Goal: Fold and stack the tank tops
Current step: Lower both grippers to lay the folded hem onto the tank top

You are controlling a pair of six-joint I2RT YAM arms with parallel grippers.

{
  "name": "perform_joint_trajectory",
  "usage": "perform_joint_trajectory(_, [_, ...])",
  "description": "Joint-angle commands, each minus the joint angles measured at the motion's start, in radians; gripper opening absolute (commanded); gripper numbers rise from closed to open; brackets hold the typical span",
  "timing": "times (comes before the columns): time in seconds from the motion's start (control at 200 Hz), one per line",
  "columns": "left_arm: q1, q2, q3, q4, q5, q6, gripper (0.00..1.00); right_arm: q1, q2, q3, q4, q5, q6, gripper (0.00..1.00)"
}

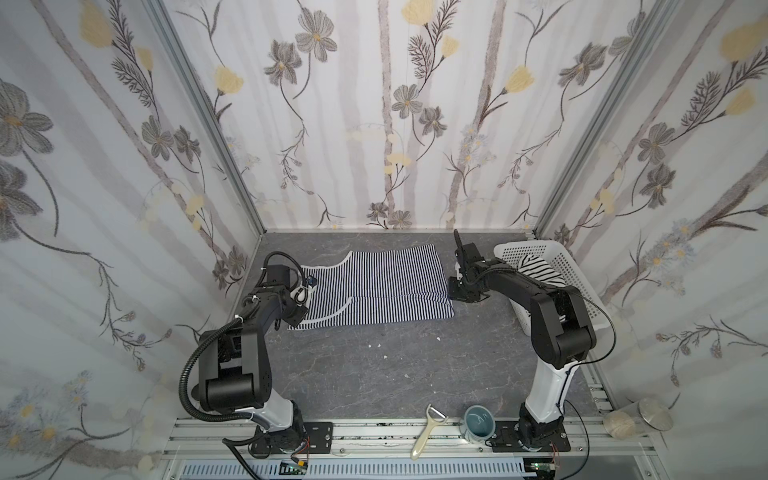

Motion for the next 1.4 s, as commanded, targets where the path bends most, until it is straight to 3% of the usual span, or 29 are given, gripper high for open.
perform_joint_trajectory(0.0, [-0.069, -0.012, 0.009, -0.008, 0.028, -0.056, 0.44, 0.0, 0.022, 0.006, 0.103, -0.148, 0.042, 0.39])
perform_joint_trajectory(0.185, [-0.194, 0.014, 0.025, -0.006, 0.091, -0.149, 0.44, -0.006, 0.086, 0.044, 0.113, -0.143, 0.059, 0.39])
perform_joint_trajectory(0.4, [-0.273, 0.055, 0.016, 0.002, 0.146, -0.207, 0.44, -0.007, 0.118, 0.059, 0.109, -0.118, 0.059, 0.38])
perform_joint_trajectory(0.759, [-0.314, 0.113, -0.008, 0.031, 0.147, -0.229, 0.44, -0.006, 0.092, 0.037, 0.087, -0.05, 0.047, 0.37])
perform_joint_trajectory(0.964, [-0.318, 0.134, -0.018, 0.041, 0.141, -0.233, 0.44, -0.004, 0.1, 0.039, 0.096, -0.072, 0.044, 0.36])
perform_joint_trajectory(1.134, [-0.318, 0.141, -0.029, 0.05, 0.138, -0.235, 0.44, 0.005, 0.113, 0.052, 0.101, -0.089, 0.043, 0.3])
perform_joint_trajectory(1.394, [-0.318, 0.151, -0.05, 0.061, 0.132, -0.236, 0.44, 0.003, 0.108, 0.057, 0.104, -0.094, 0.039, 0.11])
